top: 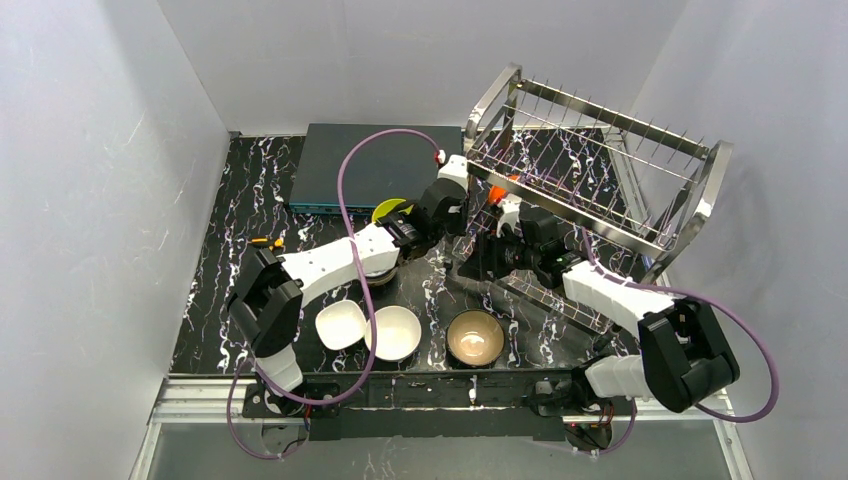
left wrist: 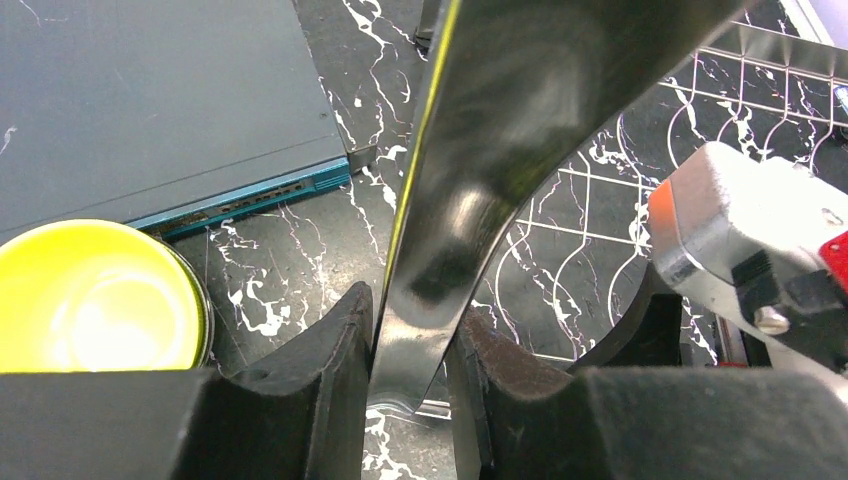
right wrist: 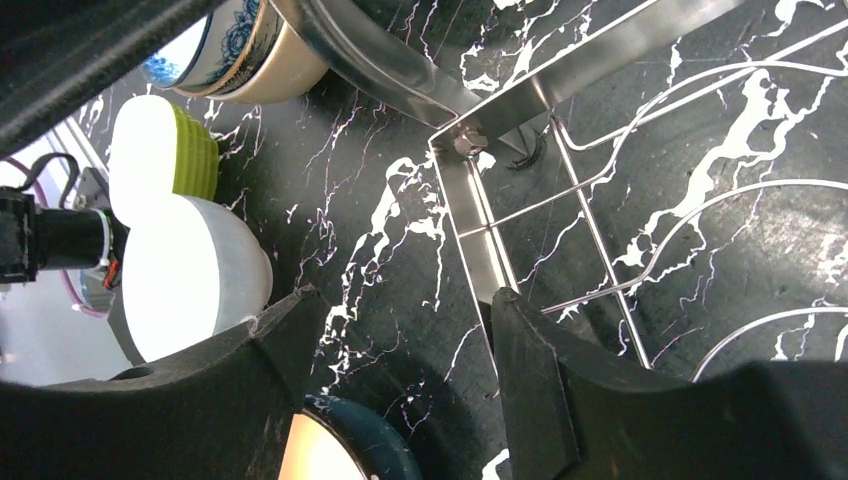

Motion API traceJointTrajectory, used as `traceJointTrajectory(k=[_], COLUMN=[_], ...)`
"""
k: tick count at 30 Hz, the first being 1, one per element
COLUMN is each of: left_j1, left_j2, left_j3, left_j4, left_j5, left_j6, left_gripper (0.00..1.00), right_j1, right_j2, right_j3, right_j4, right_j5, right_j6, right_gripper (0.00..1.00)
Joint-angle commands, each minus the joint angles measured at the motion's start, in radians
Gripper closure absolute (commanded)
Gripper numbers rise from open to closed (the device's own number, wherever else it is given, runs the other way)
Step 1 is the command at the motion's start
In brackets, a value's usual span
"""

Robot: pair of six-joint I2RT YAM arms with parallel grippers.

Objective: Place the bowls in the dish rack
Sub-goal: Adjust the dish rack at the center of the board.

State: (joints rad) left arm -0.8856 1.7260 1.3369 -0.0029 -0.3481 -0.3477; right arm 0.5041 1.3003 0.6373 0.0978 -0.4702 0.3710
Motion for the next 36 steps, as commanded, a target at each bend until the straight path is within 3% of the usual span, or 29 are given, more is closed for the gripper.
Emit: traceJointTrajectory(k=[1,5,10,16,18,28,36], left_j1=[0.046,0.064,0.079,0.08,0.08,0.074,0.073], left_j2=[0.038,0.031,0.004,-0.046,-0.061,-0.062,-0.038], left_j3=[0.061,0.09,0.098,0.05,0.022,-0.056,-0.049], left_j4=[0.156,0.065,-0.013,-0.037,-0.031,-0.027,-0.033], left_j5=[0.024,-0.057,-0.107,-0.104,-0.098,-0.037,-0.042], left_j6=[-0.105,-0.123,-0.144,-0.207,-0.239,-0.387,-0.387], left_gripper=[1.0,1.0,1.0,1.0,1.0,1.0,1.0], right_j1=[0.079,0.079,0.079,0.053,0.027,-0.002,0.126], right_j2=[0.023,0.05,0.085,0.105,0.103,0.054,0.035], right_j3=[0.04,0.082,0.106,0.119,0.116,0.095,-0.017], right_j4=[-0.251,-0.312,-0.28,-0.228,-0.214,-0.226,-0.123], right_j5=[-0.396,-0.401,-0.406,-0.426,-0.444,-0.489,-0.507], right_j6=[0.008,-0.043,0.023,0.092,0.108,0.08,0.152], right_gripper=[0.31,0.35,0.64,0.92,0.97,0.99,0.99])
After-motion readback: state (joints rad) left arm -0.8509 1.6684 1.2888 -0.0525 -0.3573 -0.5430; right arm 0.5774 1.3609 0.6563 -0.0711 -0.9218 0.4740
